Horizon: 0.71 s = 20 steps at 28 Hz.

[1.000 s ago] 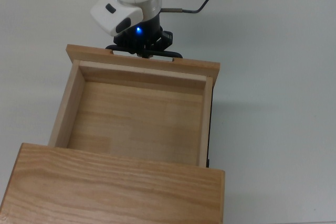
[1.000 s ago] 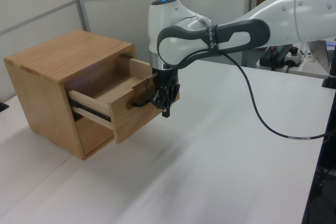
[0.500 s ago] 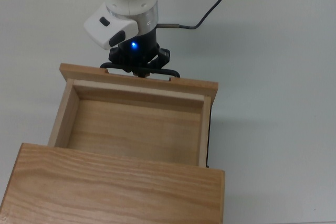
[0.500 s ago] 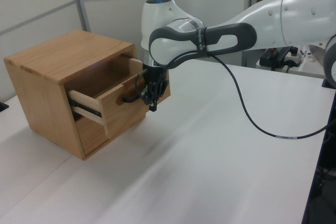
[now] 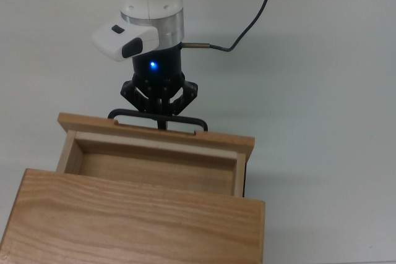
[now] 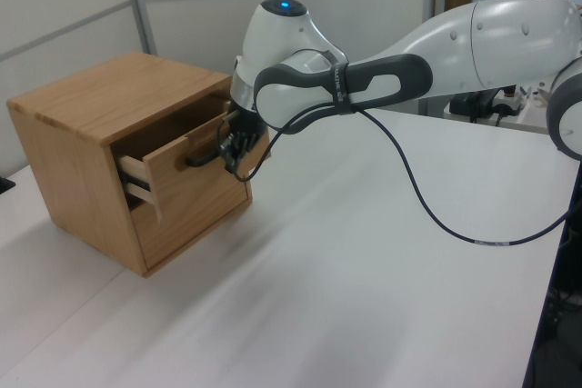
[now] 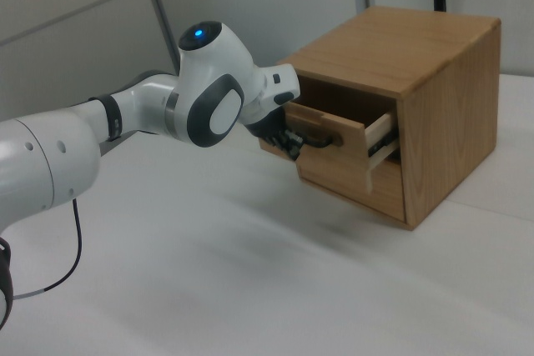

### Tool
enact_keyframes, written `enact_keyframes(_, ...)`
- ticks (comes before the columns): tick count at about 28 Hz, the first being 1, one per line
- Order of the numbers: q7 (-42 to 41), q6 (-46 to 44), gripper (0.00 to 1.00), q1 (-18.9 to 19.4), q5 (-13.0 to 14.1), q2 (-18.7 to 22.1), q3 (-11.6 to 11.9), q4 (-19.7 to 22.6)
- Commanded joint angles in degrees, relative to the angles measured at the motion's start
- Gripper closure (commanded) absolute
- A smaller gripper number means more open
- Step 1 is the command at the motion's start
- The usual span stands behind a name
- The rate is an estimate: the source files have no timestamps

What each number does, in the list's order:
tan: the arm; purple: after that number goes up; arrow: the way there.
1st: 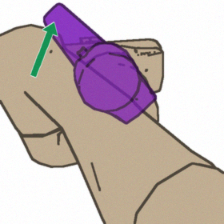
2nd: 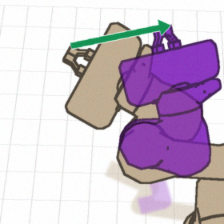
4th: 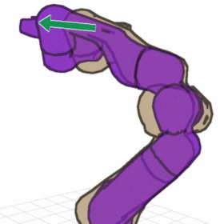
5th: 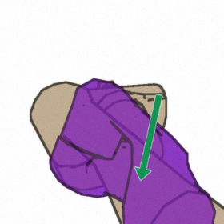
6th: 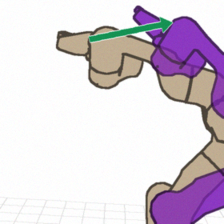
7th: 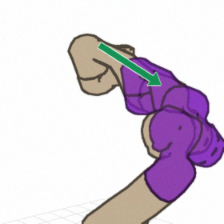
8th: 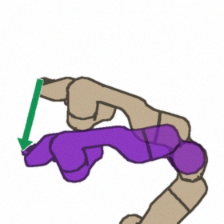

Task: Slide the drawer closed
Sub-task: 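Push the drawer front with the gripper into the cabinet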

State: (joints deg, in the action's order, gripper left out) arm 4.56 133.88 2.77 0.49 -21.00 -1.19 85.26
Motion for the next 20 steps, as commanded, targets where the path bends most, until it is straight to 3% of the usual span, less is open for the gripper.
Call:
enact_keyframes(1,-0.43,6.12,1.0,-0.22,-0.84,-1.06,0.4,-1.42)
enact_keyframes(20,-1.22,27.49,1.0,-2.94,-1.89,-6.25,0.4,-0.89)
